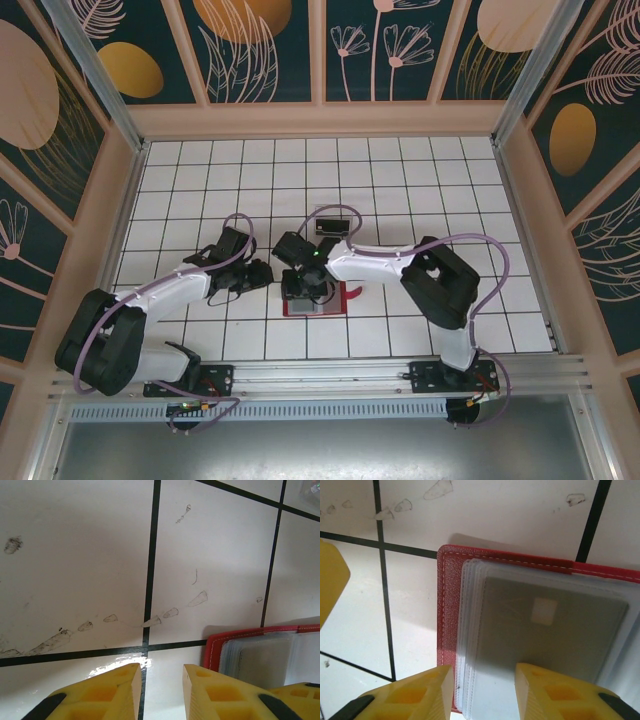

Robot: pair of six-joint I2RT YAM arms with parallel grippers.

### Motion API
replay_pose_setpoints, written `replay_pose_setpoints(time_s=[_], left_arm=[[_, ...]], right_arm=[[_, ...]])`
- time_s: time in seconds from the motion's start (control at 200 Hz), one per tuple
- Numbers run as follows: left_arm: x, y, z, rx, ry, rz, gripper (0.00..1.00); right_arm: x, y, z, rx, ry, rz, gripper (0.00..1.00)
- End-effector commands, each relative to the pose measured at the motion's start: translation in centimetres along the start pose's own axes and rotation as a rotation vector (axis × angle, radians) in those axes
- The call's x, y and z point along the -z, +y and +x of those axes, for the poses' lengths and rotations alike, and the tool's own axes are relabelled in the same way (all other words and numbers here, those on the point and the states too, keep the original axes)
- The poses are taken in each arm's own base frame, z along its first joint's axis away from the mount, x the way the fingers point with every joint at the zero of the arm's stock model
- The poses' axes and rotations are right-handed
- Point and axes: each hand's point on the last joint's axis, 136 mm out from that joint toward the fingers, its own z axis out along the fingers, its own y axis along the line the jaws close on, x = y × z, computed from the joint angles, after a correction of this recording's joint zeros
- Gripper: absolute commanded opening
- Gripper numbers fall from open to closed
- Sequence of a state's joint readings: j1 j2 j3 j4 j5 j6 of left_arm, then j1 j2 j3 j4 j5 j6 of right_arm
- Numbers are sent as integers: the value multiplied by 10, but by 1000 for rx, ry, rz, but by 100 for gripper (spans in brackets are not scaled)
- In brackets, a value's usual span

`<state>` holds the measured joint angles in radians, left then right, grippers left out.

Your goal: Take the credit cards out of the card holder

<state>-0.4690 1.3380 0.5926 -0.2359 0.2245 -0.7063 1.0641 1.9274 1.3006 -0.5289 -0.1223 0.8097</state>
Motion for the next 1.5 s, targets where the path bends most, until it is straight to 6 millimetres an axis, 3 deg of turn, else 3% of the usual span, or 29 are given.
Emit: replay_pose_setpoints(time_s=[0.0, 0.18, 0.44, 0.676, 0.896, 1.496], left_arm=[[-1, 5, 1, -14, 7, -9, 29], [-1, 6, 0, -20, 3, -20, 29], [0, 10, -1, -19, -1, -36, 29], [1, 14, -2, -19, -10, -57, 29], [3, 17, -3, -26, -14, -77, 29], [4, 17, -4, -30, -14, -80, 29]], right_arm=[[1, -12, 1, 26, -13, 116, 38], [13, 15, -8, 27, -48, 11, 39], [4, 26, -8, 32, -38, -54, 39], [-8, 20, -5, 29, -22, -50, 39], [-19, 2, 3, 5, -3, -2, 38], [0, -19, 5, -12, -33, 85, 41]])
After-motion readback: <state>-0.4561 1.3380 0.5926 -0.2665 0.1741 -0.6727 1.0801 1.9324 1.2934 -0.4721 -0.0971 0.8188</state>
